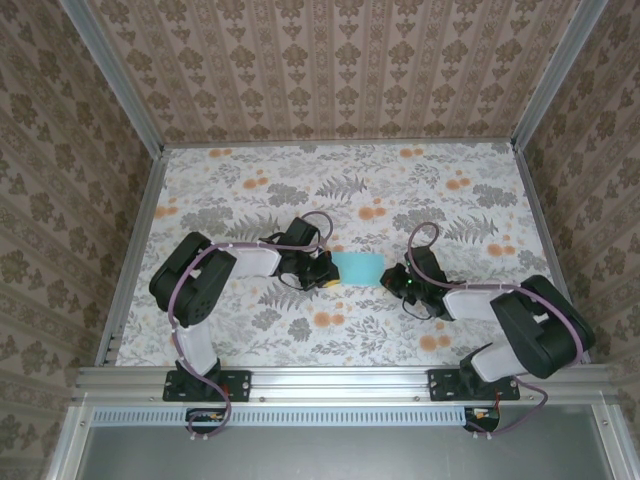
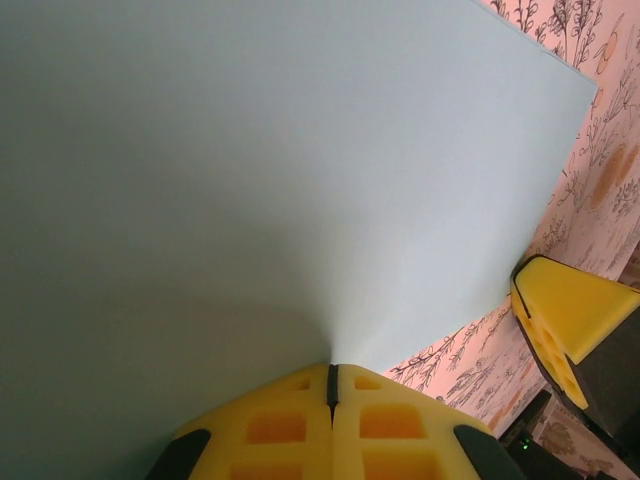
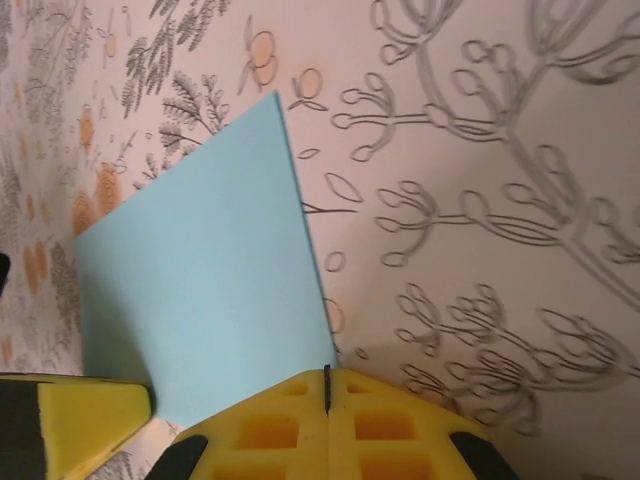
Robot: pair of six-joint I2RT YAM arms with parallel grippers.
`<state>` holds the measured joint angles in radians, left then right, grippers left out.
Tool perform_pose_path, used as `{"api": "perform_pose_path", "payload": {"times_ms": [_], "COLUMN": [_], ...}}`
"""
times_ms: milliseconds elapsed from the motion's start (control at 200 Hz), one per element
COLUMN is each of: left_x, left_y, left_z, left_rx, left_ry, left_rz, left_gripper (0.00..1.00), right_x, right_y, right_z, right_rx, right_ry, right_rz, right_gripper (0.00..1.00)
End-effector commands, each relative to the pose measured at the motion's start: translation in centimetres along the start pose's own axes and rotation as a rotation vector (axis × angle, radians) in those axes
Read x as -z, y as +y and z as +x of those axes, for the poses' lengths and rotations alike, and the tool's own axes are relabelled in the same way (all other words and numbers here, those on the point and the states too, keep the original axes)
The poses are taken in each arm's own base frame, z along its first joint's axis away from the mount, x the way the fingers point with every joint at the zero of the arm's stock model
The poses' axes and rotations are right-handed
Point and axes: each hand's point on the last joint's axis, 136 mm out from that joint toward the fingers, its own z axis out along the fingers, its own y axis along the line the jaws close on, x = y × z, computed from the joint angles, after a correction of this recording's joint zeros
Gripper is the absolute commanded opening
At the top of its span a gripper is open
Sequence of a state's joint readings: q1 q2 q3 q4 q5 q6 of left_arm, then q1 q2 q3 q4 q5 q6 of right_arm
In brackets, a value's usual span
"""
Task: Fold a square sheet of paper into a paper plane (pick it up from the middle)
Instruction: First fold in half a square sheet of paper at the center of the table.
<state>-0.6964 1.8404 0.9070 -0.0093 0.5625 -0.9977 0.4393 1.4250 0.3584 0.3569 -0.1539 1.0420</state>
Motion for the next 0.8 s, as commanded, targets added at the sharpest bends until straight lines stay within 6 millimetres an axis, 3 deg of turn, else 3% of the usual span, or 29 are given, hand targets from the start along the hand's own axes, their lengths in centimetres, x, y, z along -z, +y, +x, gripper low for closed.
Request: {"api": "perform_pose_path", "payload": {"times_ms": [0,90,245,360,550,795], "left_x": [-0.4,-0.3,-0.4,-0.4,-0.5,-0.2], "left_y": [5.1,5.0,4.8,4.7,4.4,4.6], "left_z": [0.6,0.5,0.4,0.4,0.3,0.2], "left_rx": [0.084,0.078,0.07,0.064,0.049,0.05], "left_ry": [0.011,0.009,0.007,0.01,0.011,0.002], "left_rz": [-0.151,-0.15,-0.149,-0.147,-0.132,-0.137], "left_gripper": [0.0,0.0,0.0,0.0,0.0,0.0], "right_x": [0.5,1.2,0.9,-0.9,-3.1,-3.7], "right_y": [-1.5,3.0,7.6,8.2,7.2,1.5], "right_z": [0.2,-0.5,0.1,0.9,1.8,3.1], "right_rx": [0.027,0.057,0.088,0.084,0.045,-0.01], "right_ry": [0.022,0.002,0.02,0.052,0.091,0.103], "right_rz": [0.09,-0.035,-0.15,-0.155,-0.139,0.028], "right_gripper": [0.0,0.0,0.0,0.0,0.0,0.0]}}
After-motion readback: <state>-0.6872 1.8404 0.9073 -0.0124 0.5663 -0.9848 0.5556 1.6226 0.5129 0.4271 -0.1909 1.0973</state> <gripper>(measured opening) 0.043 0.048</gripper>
